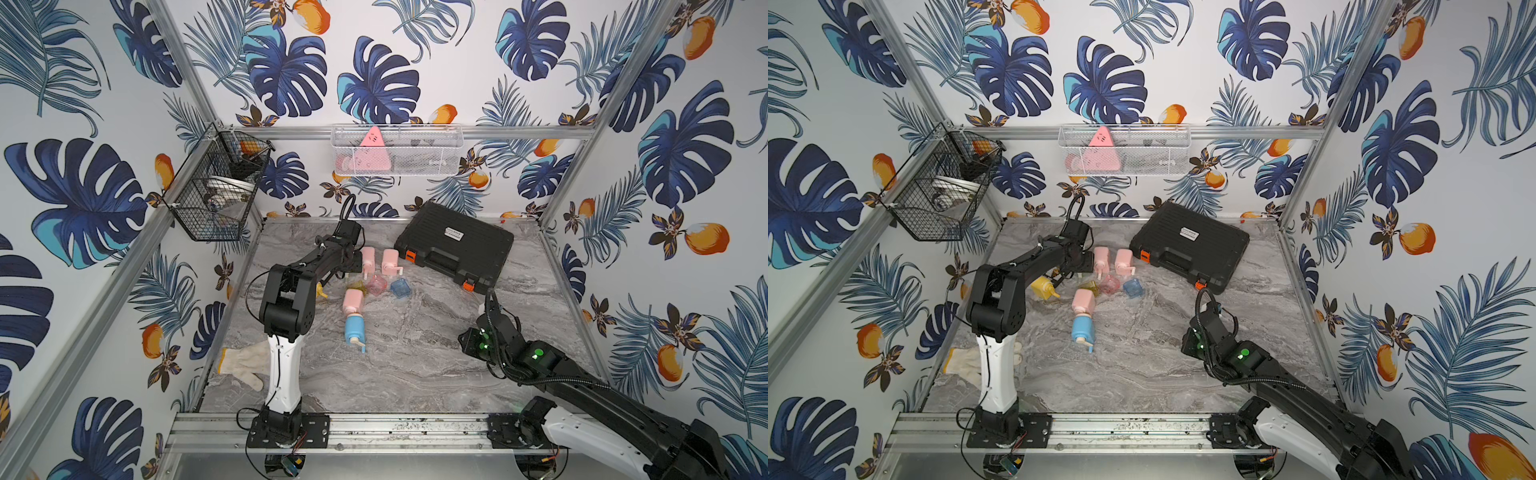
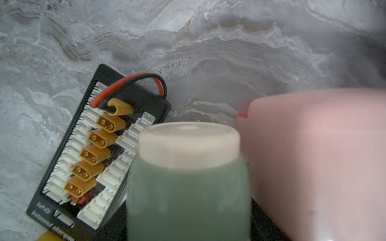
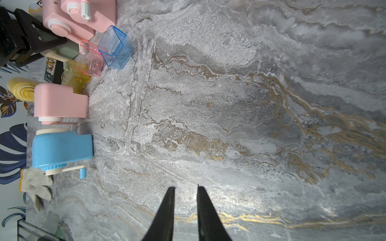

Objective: Put the tray back into the pencil sharpener
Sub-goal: Place the pencil sharpener at the center of the board.

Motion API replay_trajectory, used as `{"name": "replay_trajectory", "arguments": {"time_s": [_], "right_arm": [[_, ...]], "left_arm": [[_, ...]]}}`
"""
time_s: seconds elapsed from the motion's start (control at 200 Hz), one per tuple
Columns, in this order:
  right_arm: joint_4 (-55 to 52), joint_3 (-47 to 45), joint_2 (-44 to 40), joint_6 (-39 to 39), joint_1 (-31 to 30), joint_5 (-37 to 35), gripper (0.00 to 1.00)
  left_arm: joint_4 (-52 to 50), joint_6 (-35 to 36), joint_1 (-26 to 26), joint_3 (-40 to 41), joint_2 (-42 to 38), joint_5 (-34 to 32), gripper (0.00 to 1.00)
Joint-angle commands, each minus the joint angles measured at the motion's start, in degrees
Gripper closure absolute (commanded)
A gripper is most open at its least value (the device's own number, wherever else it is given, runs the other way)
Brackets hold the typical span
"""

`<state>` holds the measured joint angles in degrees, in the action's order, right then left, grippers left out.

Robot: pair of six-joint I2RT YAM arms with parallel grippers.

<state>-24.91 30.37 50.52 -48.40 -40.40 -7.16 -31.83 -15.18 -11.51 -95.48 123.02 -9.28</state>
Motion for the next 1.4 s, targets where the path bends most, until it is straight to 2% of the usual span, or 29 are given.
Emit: {"name": "replay_trajectory", "arguments": {"time_s": [0.0,0.05,0.245,0.425,0.656,0.976,1.076,1.166,1.391], "right_arm": [[0.74,0.38,-0.09,0.46,-0.03,0.10,0.77],[0.57,0.39,-0.08,0.50,-0.05,-0.04,0.77],[0.56,0.39,-0.40,0.64,-0.03,-0.13,0.77],[0.91,0.30,0.15,0.52,-0.03,0.15,0.77],[1.52,0.13,0.38,0.57,-0.03,0.24,0.77],[1.11,0.66,0.97,1.15,-0.05,0.16,0.77],[1.41,0.99,1.35,1.96,-0.03,0.28,0.77],[2.28,1.68,2.58,3.60,-0.07,1.86,0.77],[3.75,5.72,10.05,7.31,-0.20,4.48,0.74]], "left_arm": [[1.80,-1.69,0.16,-0.63,0.63,-0.74,0.68],[1.96,-1.87,0.08,-0.49,0.60,-0.74,0.58],[2.30,-1.87,0.11,0.32,0.12,-0.91,0.36],[2.14,-1.73,0.13,0.21,-0.32,-0.68,0.25],[1.89,-1.61,0.10,0.82,-2.79,-0.65,0.25],[0.46,-1.15,0.15,4.13,-12.02,-1.07,0.27],[-0.08,-0.39,0.13,6.08,-16.20,1.03,0.27],[0.94,0.81,0.16,9.39,-20.92,5.78,0.27],[5.01,0.44,0.11,19.28,-33.07,11.67,0.30]]}}
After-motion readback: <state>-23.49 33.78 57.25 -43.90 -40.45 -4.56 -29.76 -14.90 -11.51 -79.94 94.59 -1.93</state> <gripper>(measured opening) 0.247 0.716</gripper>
